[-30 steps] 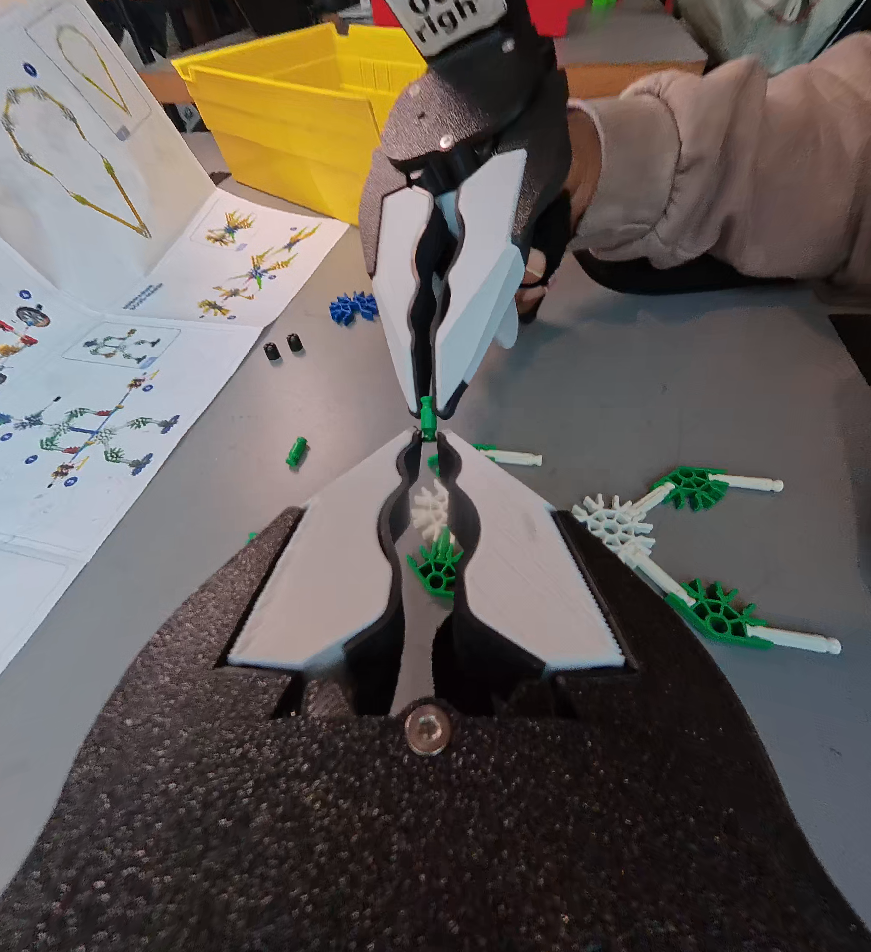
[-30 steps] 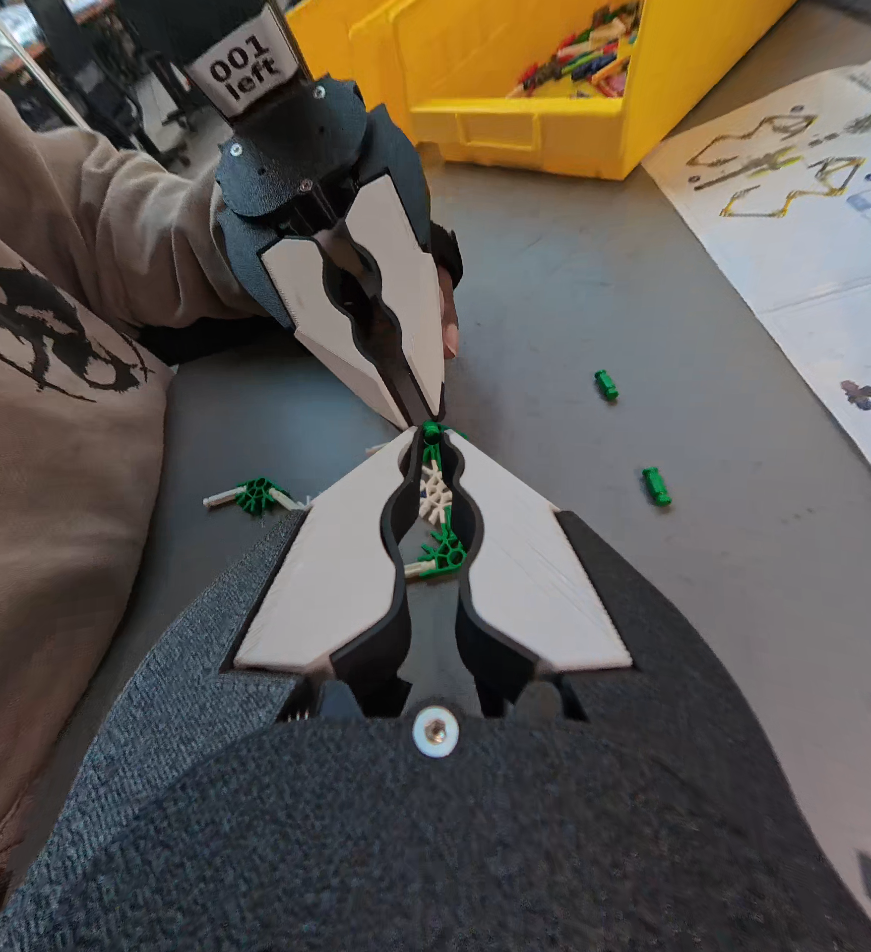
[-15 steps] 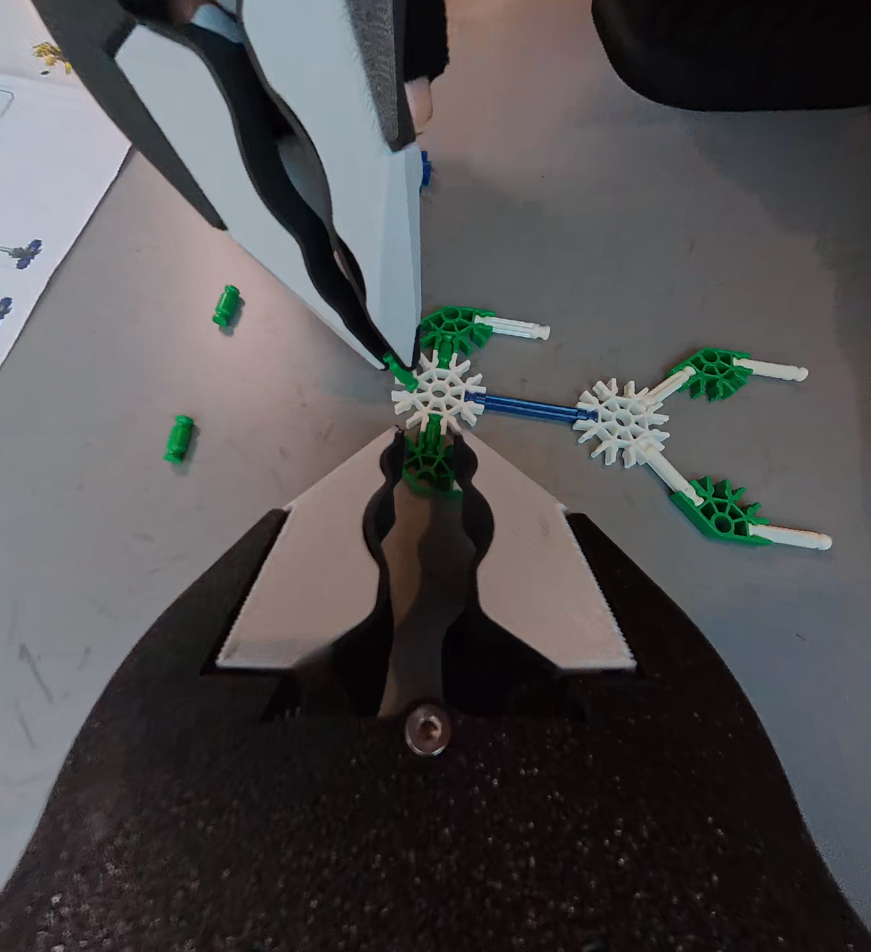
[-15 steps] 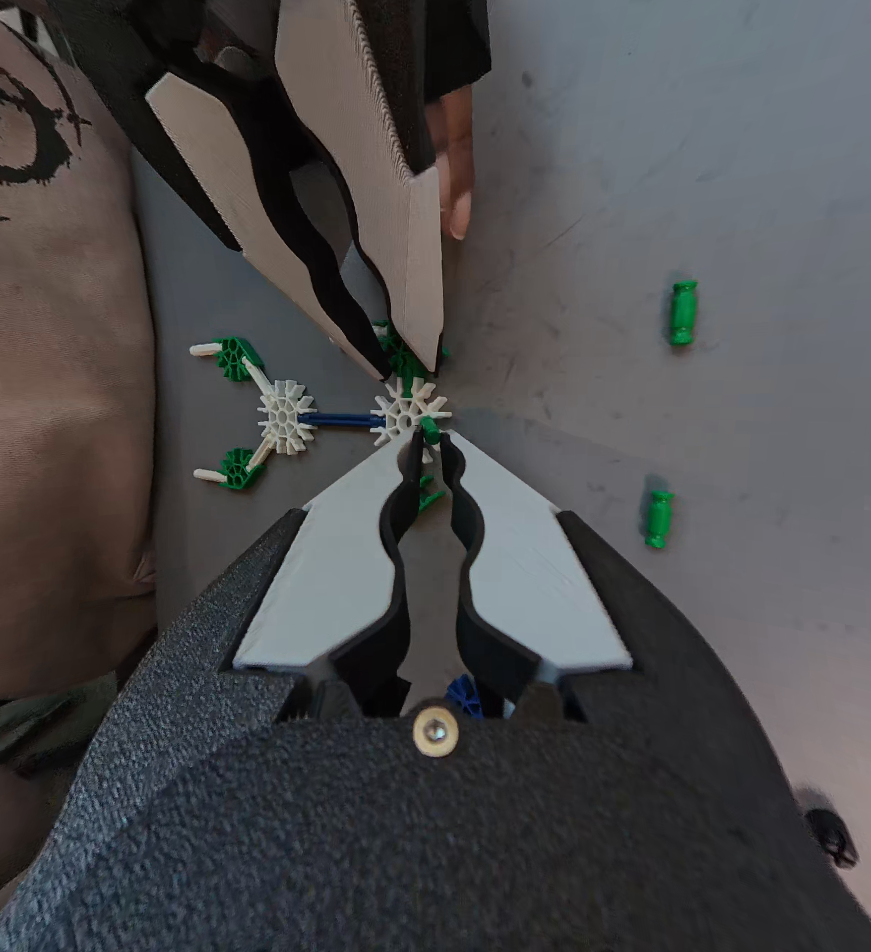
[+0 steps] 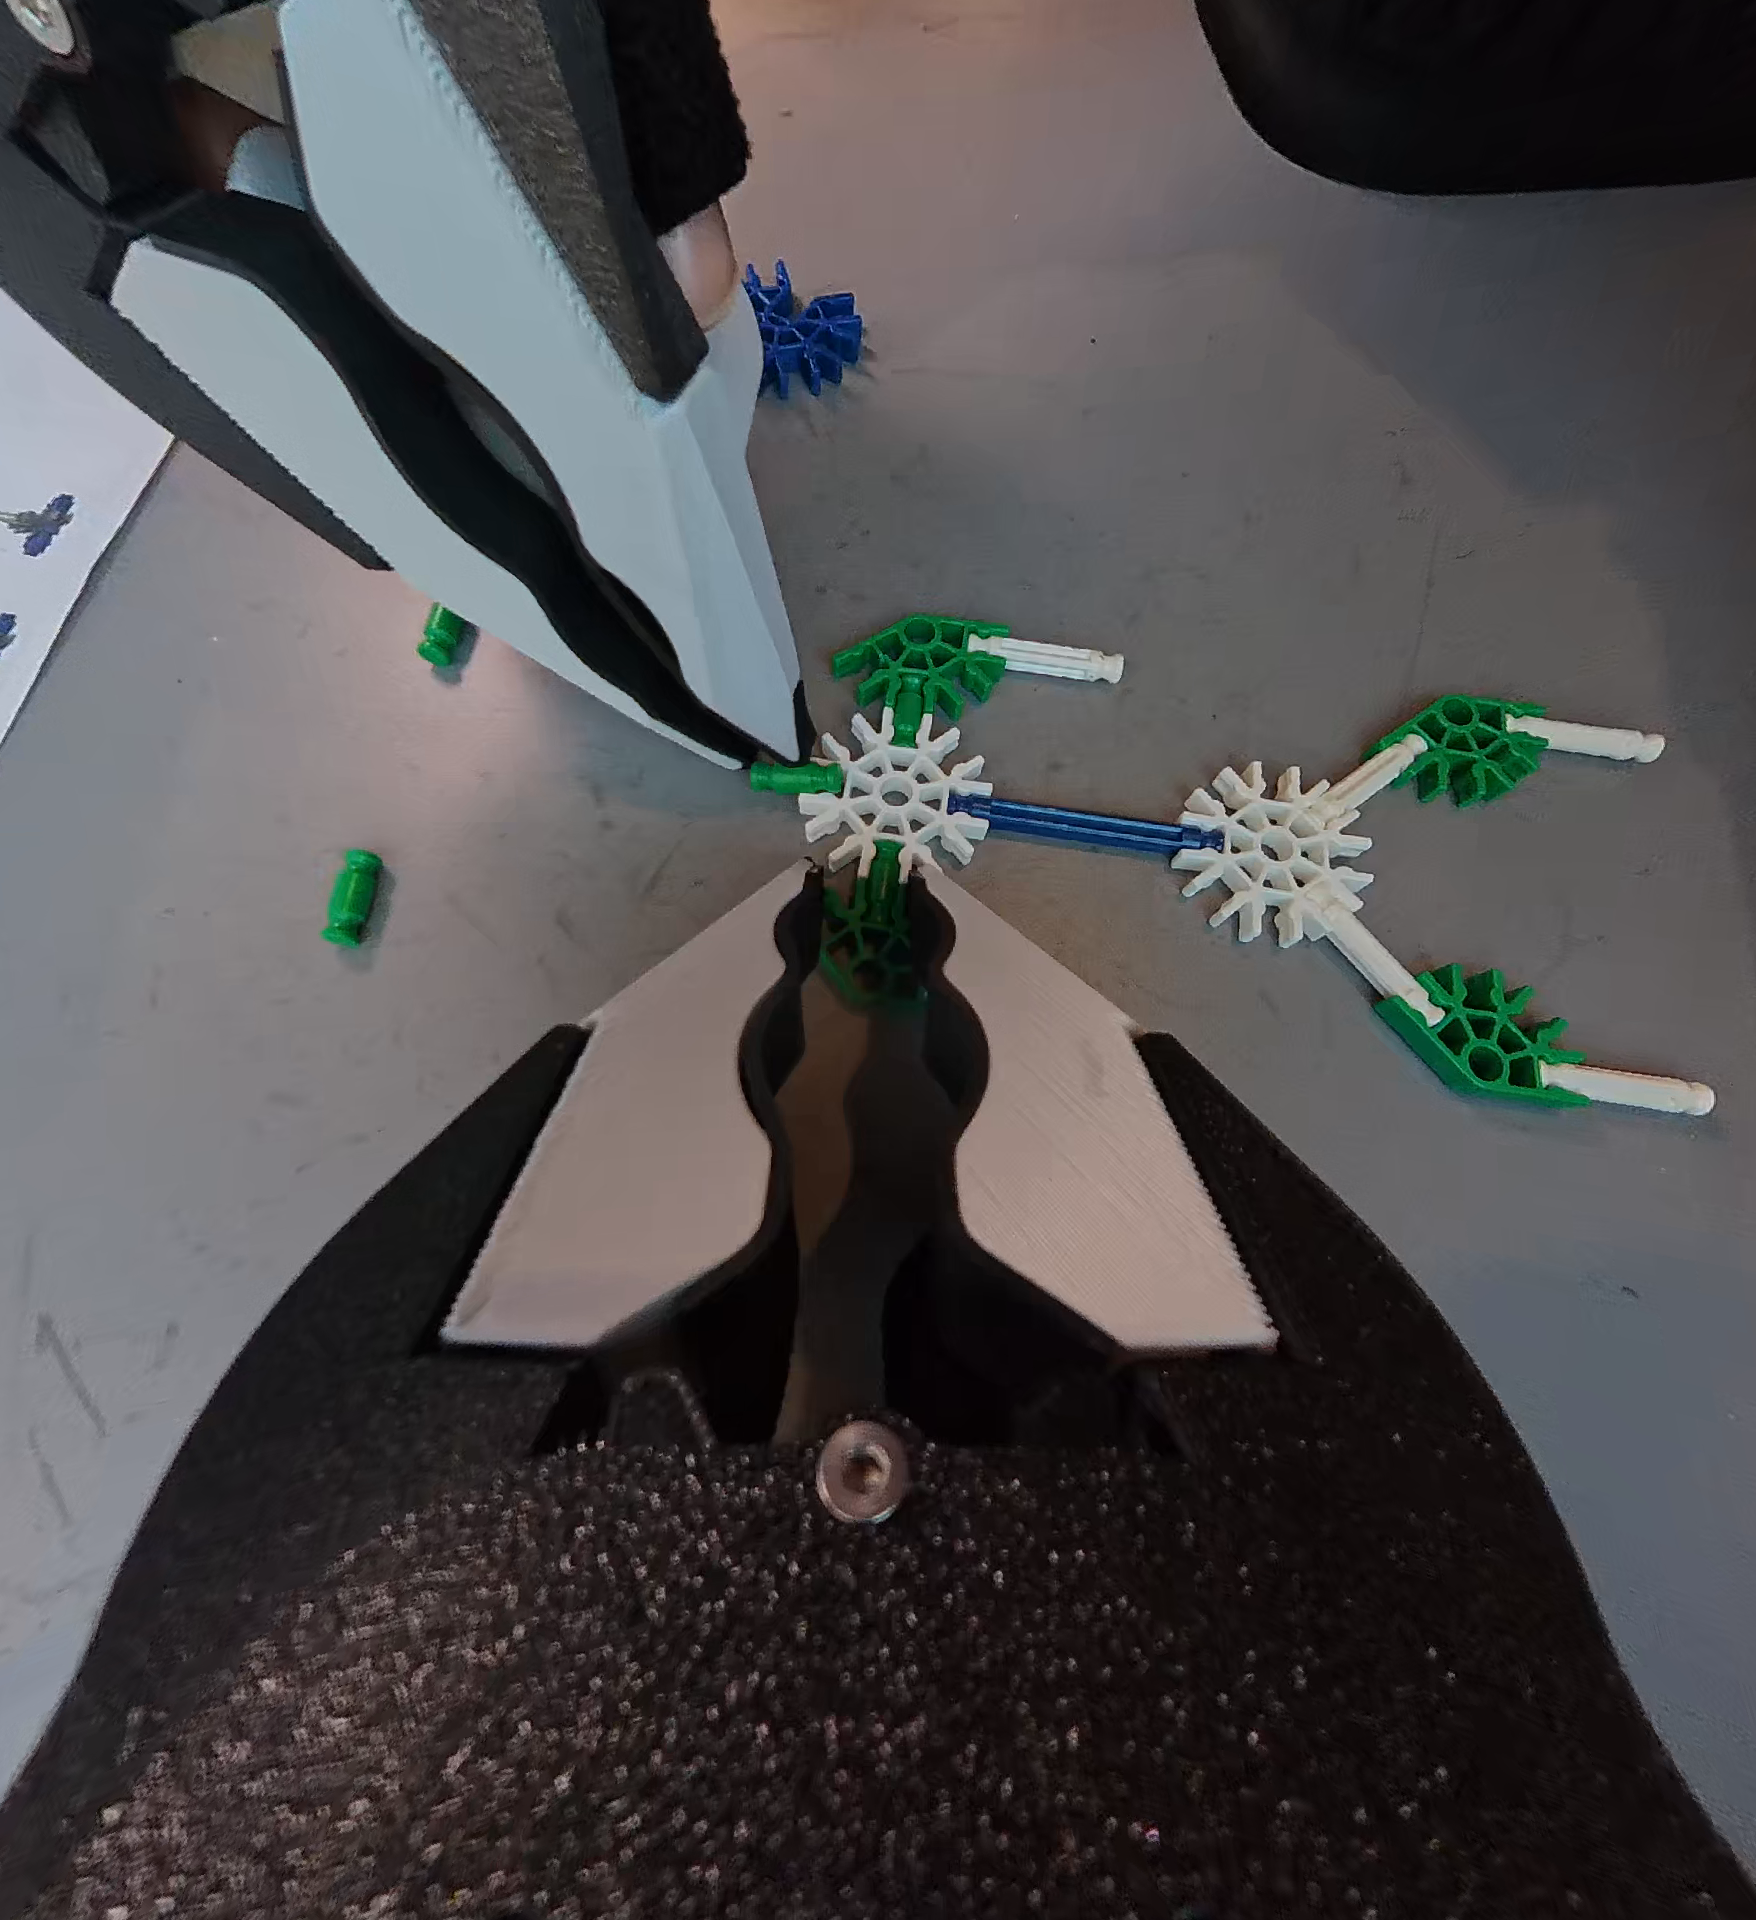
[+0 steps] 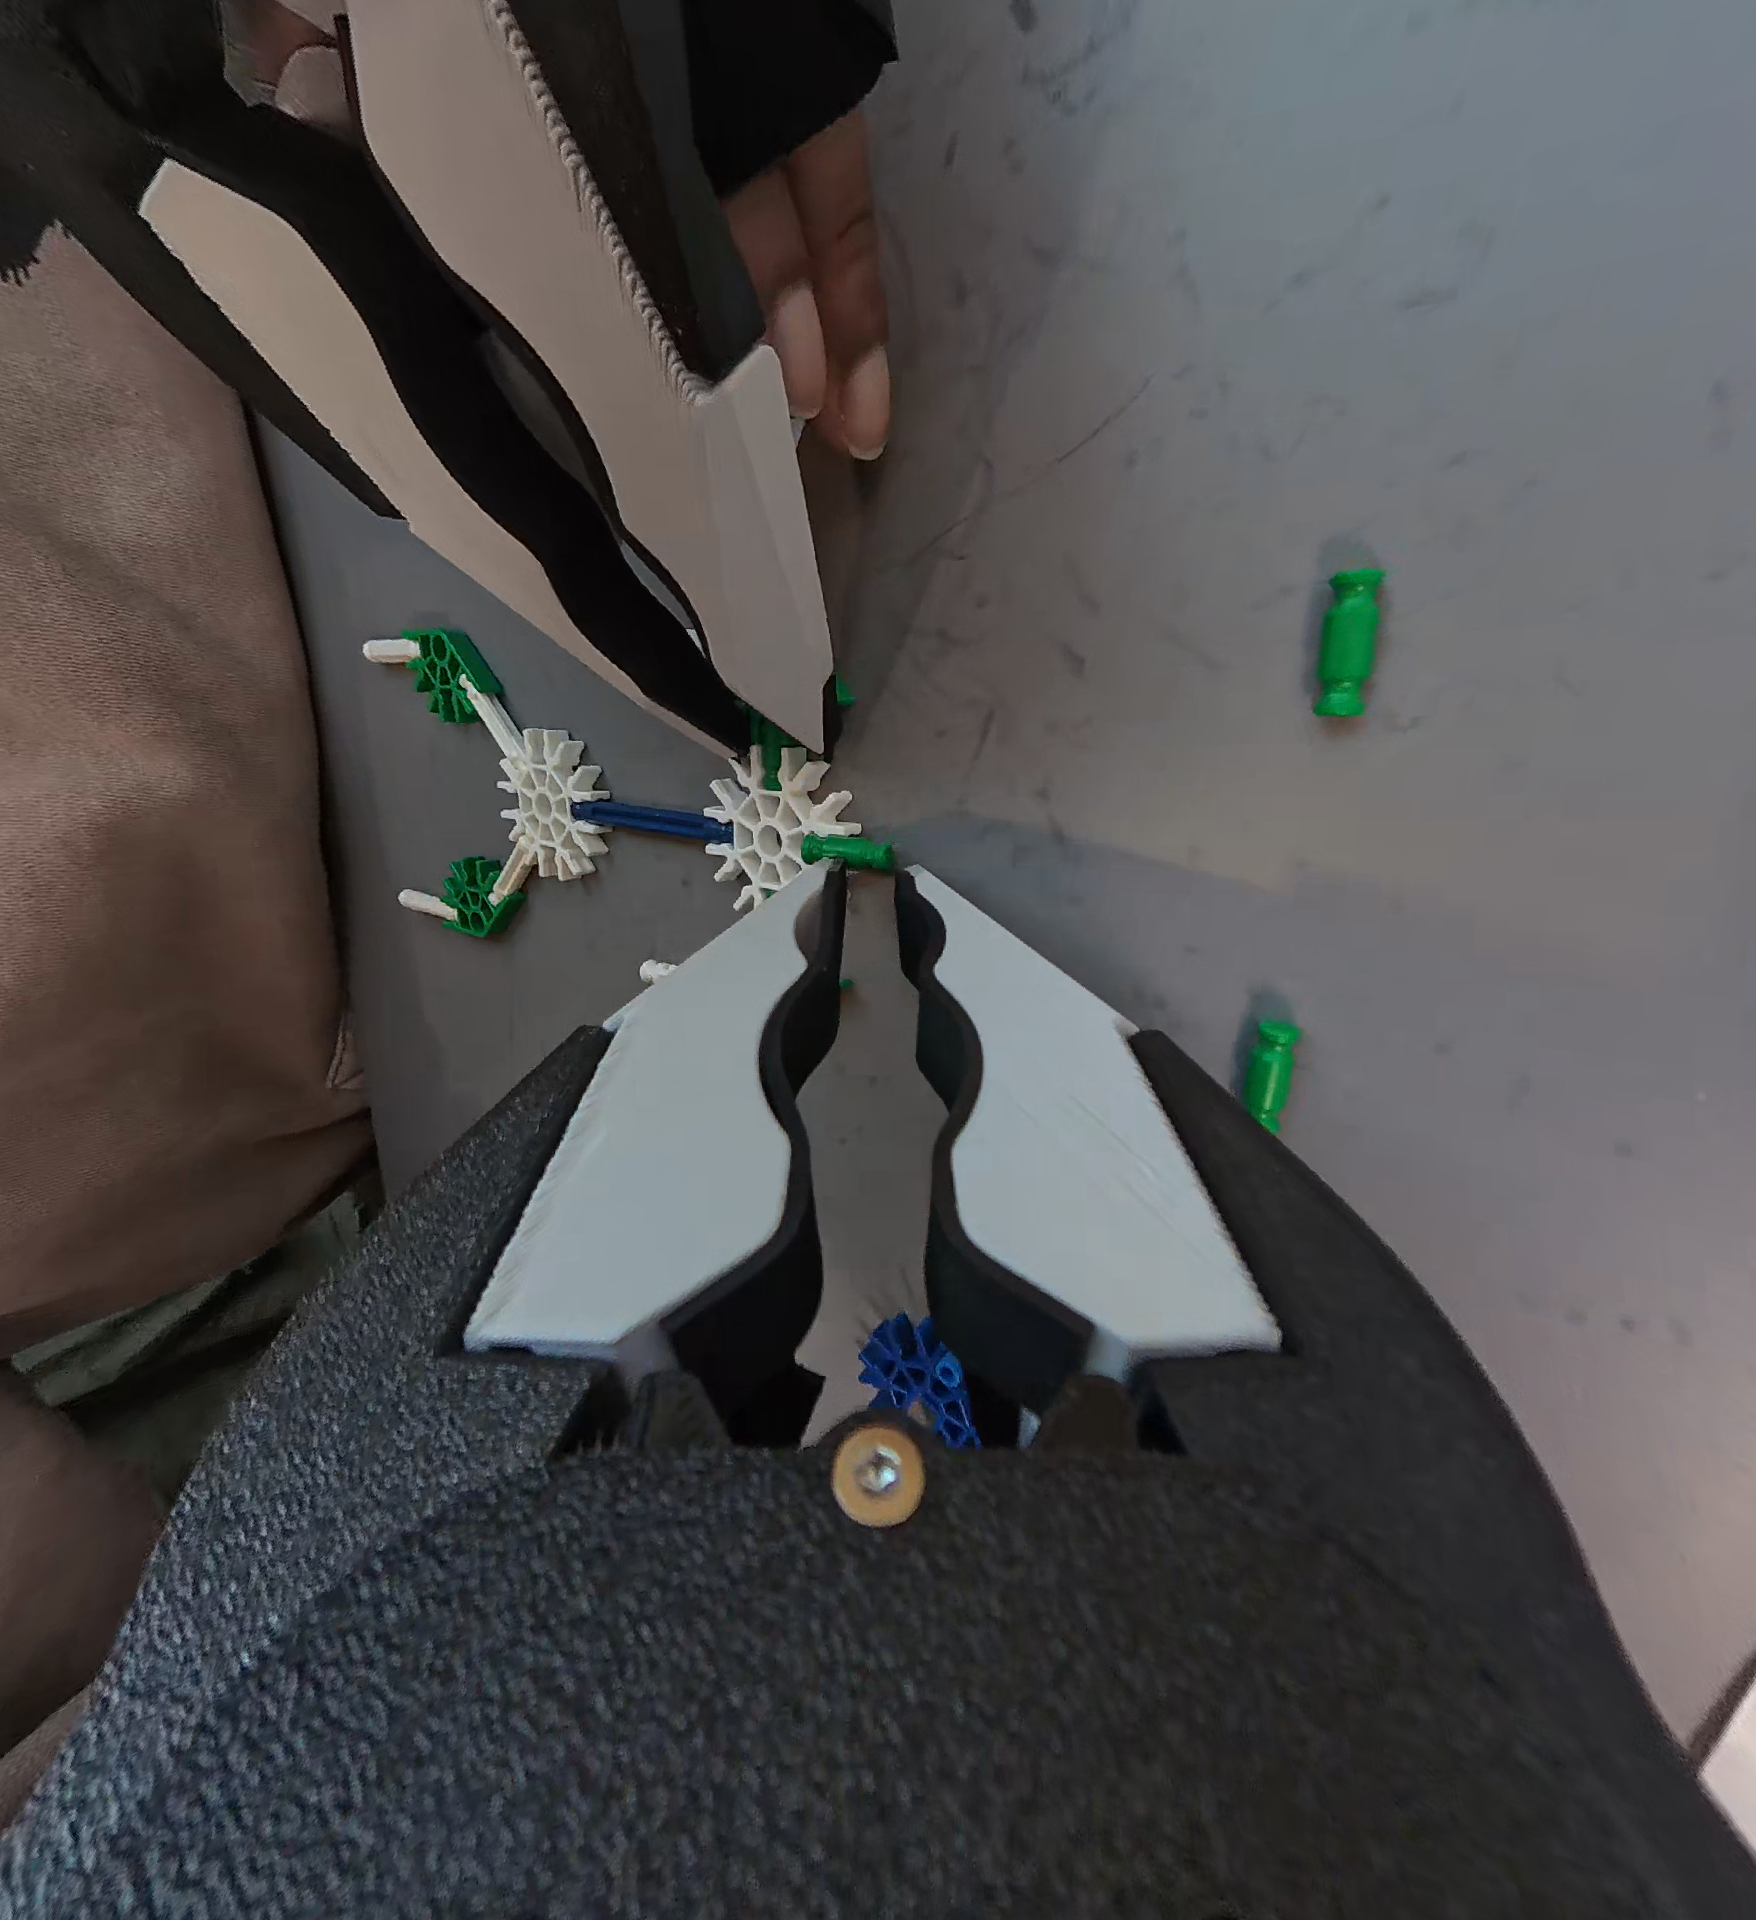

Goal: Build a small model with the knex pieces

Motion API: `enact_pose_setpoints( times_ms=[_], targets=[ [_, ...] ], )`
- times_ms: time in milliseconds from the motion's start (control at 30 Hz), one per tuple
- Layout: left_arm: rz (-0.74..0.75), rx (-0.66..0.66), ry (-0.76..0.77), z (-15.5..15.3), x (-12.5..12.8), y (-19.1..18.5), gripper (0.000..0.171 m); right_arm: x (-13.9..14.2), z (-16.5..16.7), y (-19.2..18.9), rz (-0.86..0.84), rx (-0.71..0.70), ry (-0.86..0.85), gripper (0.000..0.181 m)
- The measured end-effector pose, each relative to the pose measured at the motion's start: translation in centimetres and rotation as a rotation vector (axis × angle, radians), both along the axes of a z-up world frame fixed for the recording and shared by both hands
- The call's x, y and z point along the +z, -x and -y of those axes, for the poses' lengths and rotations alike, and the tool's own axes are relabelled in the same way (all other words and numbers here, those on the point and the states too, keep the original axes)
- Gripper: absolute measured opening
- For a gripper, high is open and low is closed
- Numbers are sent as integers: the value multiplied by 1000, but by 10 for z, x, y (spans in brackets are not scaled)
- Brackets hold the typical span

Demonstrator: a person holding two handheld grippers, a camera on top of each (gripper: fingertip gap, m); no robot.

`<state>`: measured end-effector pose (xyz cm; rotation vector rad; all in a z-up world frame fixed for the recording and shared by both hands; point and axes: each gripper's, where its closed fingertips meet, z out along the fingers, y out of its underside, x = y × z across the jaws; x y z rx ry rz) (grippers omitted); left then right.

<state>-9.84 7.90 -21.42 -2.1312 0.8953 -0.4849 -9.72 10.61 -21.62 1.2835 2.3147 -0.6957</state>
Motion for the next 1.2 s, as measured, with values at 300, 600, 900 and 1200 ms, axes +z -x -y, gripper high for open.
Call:
enact_pose_setpoints(
  times_ms=[300, 600, 900, 1200],
  targets=[
    [-2, 1, -1, 0, 0, 0, 15, 11, -1, 1, -150, -42, -27, 6],
    [-6, 1, -6, 0, 0, 0, 15, 5, 12, -3, -326, -2, -171, 0],
    [-8, 2, -8, 0, 0, 0, 15, 8, 12, -1, -318, -19, -192, 0],
    [-7, 1, -6, 0, 0, 0, 15, 4, 11, -3, -278, -13, -235, 0]
  ],
)
